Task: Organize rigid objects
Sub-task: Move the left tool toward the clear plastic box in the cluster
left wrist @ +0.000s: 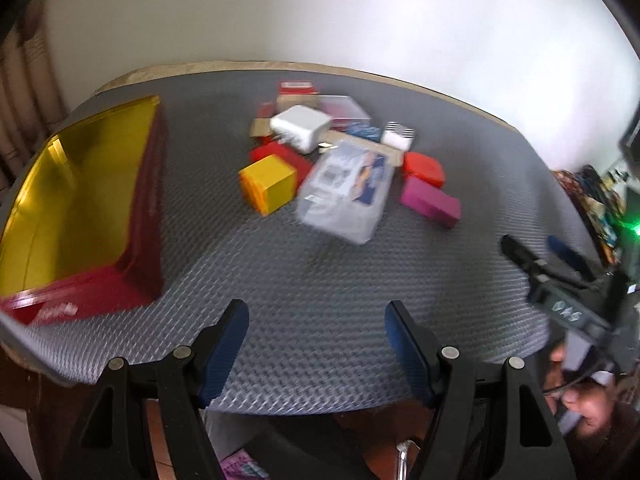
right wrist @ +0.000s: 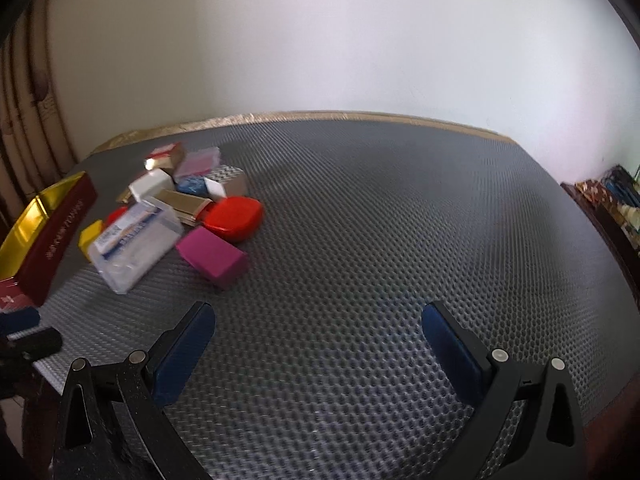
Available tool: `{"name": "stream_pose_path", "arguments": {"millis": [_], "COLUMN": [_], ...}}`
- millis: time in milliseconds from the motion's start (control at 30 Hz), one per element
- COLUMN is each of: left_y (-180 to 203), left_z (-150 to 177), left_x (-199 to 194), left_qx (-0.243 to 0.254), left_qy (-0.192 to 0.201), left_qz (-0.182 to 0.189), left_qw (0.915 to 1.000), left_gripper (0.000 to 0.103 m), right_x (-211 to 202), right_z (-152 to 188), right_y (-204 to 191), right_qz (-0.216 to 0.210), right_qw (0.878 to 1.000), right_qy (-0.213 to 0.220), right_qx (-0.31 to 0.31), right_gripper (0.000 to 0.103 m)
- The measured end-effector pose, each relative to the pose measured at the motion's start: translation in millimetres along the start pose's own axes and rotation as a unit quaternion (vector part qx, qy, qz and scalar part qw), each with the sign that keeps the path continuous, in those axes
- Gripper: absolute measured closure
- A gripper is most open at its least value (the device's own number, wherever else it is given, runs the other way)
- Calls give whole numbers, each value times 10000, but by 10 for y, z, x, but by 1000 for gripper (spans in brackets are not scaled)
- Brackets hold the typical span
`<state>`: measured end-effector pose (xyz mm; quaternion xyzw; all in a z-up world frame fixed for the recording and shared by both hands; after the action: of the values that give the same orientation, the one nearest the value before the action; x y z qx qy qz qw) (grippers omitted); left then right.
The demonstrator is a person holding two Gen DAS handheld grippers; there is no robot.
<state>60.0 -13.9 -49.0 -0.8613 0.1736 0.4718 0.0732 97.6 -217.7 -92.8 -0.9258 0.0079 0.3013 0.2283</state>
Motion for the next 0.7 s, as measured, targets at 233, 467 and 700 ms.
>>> {"name": "stream_pose_path", "arguments": {"millis": [233, 467, 700], "left_y": [72, 67, 18], "left_z": [-406, -782, -968], "left_x": [112, 363, 600], "left_qx": [383, 826, 1088], "left_qy": [-54, -359, -659], "left_qz": [165, 277, 300], "left_qw": [9991, 9956, 9914], "left_gripper": [31, 31, 31], "right_x": [144, 273, 312], "right_z": [47, 79, 84], "right_y": [54, 141, 138], "right_qz": [48, -18, -67], "right_qw": [9998, 9989, 9991], "right_qy": [-212, -418, -375], "right_qx": [41, 229, 181], "right_gripper": [0, 0, 0]}}
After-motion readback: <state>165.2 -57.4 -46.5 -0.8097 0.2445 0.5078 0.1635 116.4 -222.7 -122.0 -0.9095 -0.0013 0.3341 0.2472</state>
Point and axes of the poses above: each gripper's, at about its wrist camera, not at the fingertips, and x roughly the way its jaws point, y to its right, z to its underside, the point moved 3 cm from there along x, roughly the way its jaws point, and after that the axes turned 12 degrees about x, right-handed, at the moved point
